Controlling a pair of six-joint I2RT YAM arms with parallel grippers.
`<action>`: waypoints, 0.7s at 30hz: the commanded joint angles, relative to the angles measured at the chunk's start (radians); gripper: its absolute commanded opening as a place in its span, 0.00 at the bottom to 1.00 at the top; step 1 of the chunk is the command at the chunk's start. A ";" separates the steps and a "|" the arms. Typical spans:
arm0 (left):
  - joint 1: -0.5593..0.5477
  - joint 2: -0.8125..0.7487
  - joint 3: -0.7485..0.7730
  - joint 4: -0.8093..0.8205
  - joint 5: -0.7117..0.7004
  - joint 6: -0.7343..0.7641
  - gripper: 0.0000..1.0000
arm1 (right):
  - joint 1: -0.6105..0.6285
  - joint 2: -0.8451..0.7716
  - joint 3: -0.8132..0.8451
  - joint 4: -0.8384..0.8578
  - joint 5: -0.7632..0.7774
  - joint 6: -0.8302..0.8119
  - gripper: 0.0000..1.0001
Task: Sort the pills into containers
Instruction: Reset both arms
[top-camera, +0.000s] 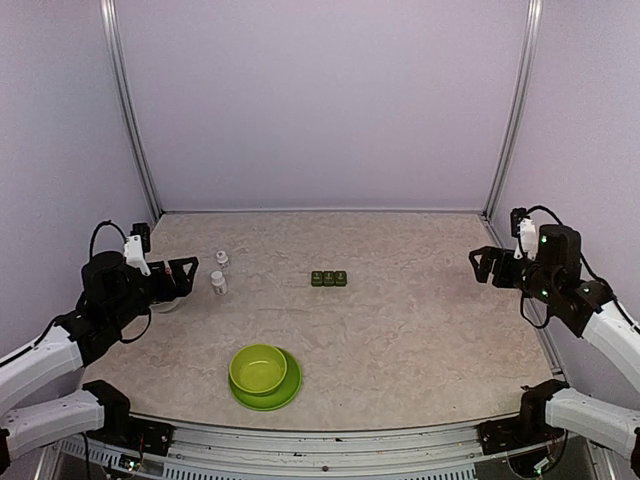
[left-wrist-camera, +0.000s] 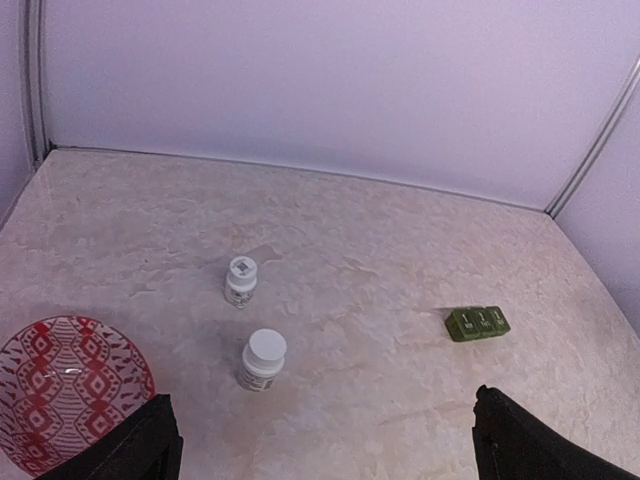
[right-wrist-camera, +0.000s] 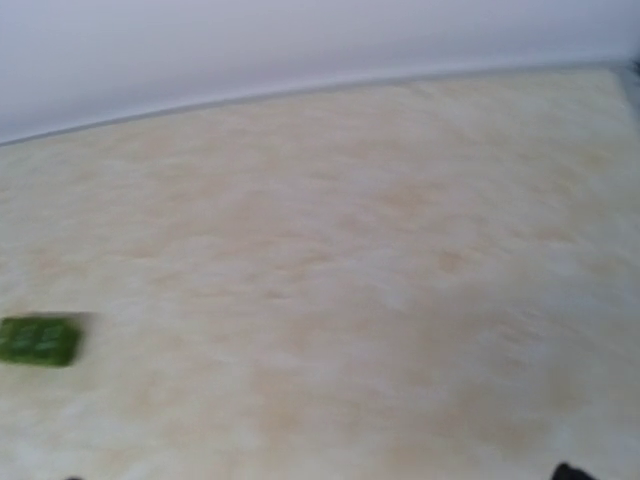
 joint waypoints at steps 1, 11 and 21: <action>0.120 -0.028 -0.017 0.067 0.091 -0.029 0.99 | -0.185 0.005 -0.020 -0.052 -0.209 -0.019 1.00; 0.223 -0.071 -0.051 0.052 0.029 -0.002 0.99 | -0.414 0.013 -0.007 -0.055 -0.279 -0.051 1.00; 0.219 -0.078 -0.062 0.053 0.034 0.000 0.99 | -0.400 -0.101 -0.076 0.024 -0.273 -0.114 1.00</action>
